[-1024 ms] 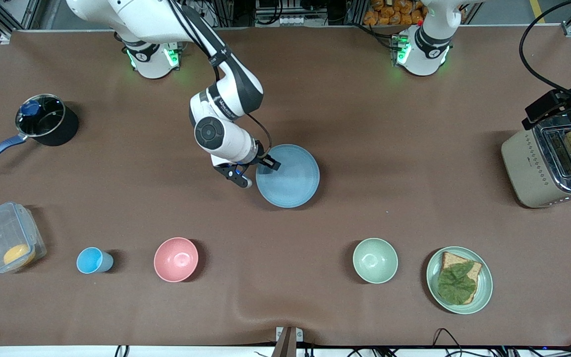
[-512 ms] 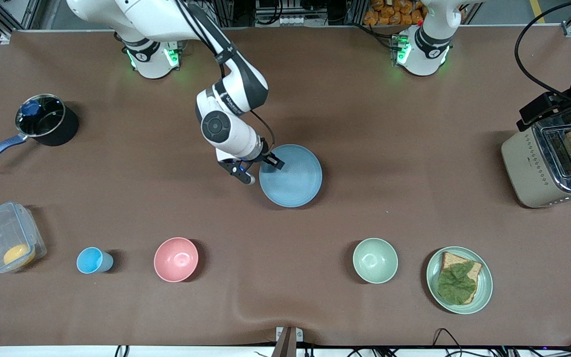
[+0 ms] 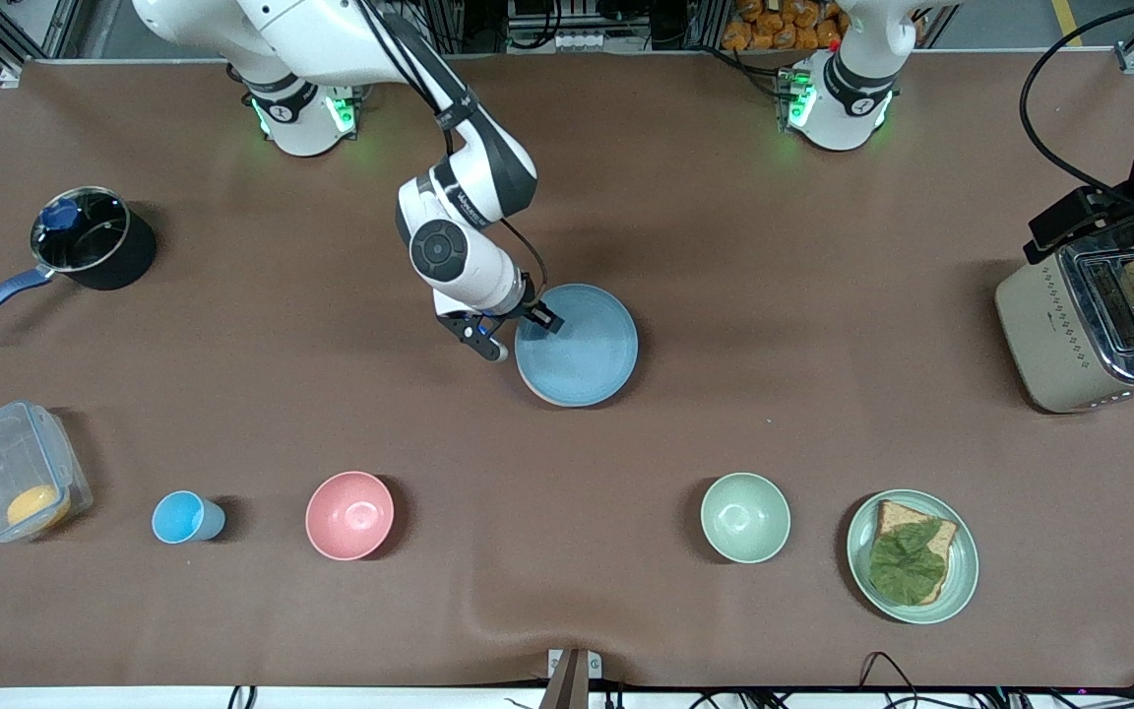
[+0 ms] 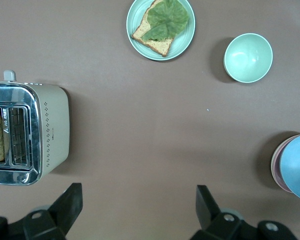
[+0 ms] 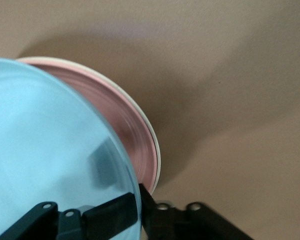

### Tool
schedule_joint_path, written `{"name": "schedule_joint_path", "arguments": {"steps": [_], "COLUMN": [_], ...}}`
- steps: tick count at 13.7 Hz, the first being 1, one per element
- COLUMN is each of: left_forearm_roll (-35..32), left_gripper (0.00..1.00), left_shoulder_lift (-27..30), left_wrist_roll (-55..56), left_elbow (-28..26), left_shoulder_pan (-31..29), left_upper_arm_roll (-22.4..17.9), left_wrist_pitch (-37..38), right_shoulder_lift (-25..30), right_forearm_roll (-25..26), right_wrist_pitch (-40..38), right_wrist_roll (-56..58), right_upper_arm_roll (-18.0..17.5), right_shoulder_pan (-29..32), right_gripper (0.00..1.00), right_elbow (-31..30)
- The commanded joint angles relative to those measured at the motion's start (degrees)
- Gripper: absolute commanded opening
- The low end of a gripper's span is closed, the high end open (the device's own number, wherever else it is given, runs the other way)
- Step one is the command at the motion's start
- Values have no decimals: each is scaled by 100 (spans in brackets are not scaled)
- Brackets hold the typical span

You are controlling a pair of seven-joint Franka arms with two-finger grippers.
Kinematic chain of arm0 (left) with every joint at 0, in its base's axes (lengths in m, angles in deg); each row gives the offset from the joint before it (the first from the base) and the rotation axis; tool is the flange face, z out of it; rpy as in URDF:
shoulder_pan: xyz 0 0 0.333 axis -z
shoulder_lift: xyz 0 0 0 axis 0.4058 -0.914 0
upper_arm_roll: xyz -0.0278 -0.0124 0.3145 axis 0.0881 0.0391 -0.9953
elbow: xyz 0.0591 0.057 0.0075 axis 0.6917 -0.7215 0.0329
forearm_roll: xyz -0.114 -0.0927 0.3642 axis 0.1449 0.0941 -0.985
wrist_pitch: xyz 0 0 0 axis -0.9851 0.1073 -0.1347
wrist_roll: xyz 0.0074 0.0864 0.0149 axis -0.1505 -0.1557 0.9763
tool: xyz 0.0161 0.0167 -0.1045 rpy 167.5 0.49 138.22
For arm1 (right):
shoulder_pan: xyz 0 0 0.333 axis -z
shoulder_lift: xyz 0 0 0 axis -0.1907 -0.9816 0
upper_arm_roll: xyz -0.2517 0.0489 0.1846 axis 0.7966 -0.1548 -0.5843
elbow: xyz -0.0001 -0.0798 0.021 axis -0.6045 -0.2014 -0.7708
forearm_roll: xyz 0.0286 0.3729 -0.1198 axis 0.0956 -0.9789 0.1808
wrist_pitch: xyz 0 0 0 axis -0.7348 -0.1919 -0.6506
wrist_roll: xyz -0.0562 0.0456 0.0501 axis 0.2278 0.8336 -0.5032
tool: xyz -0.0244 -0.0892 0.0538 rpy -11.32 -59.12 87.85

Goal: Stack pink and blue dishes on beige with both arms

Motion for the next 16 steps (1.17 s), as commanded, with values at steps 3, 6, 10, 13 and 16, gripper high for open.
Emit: {"name": "schedule_joint_path", "arguments": {"steps": [3,6,10,13,16], "left_forearm_roll": [117,117,125,117,117], "left_gripper": [100,100,100,100,100], "left_shoulder_lift": [55,56,56,47,47], "left_wrist_roll": [-138,-138,-138,-138,-138], "left_elbow": [-65,-65,-65,-57,-48], "left_shoulder_pan": [4,12,-5,3,4], "left_upper_arm_roll": [-14,-6,56,65,65], "left_wrist_pitch": [-68,-68,-68,-68,-68], "right_shoulder_lift": [573,916,1145,1435,1751], "right_forearm_roll": [71,361,799,1144,1153], "right_wrist_pitch": [-976,-2462,-3351,-3547,-3643], "right_wrist_roll": [-129,967,2734,4087,5083], "right_upper_arm_roll": [439,1255,2407,3224,3893], "right_shoulder_pan": [75,110,101,110,101], "right_gripper": [100,100,100,100,100], "right_elbow": [122,377,316,176,158]}}
